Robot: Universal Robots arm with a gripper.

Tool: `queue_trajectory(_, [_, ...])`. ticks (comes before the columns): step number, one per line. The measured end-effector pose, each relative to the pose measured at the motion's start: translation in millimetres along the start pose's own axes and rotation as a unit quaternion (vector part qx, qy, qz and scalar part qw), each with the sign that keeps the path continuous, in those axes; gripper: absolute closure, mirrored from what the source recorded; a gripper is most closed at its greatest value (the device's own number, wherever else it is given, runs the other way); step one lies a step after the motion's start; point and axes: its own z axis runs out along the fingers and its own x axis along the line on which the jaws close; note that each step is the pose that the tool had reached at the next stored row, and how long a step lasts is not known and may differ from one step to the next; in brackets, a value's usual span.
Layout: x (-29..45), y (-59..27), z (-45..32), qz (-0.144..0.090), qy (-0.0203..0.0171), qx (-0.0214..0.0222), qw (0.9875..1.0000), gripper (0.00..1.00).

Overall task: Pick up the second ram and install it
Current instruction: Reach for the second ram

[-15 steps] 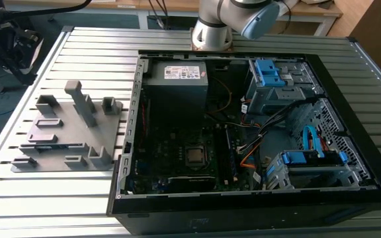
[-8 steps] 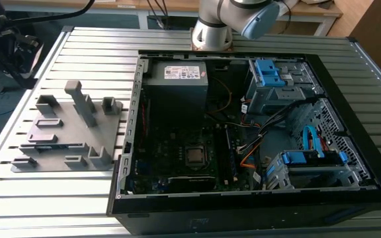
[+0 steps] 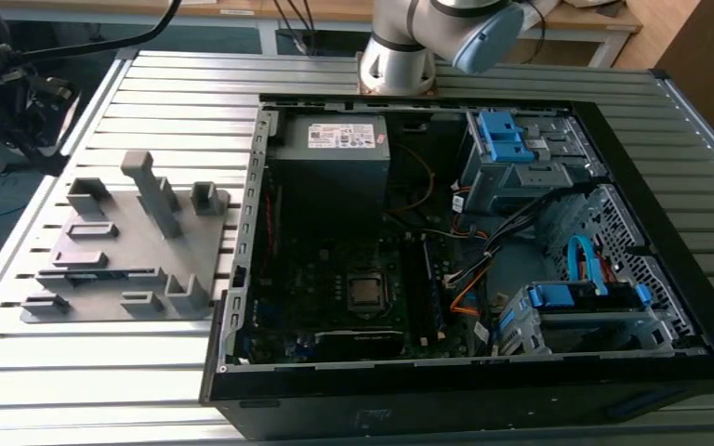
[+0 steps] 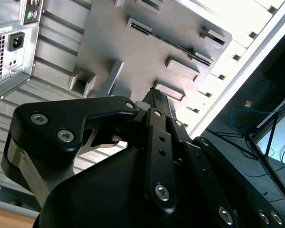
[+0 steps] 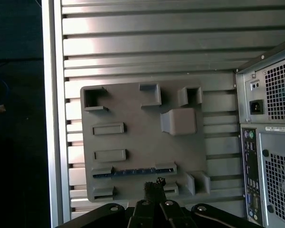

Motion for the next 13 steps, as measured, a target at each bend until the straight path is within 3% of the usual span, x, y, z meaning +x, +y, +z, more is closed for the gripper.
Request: queue_trajectory(13, [1.9, -3.8, 10.2, 0.000, -0.0001, 0.0009, 1.0000, 0.90])
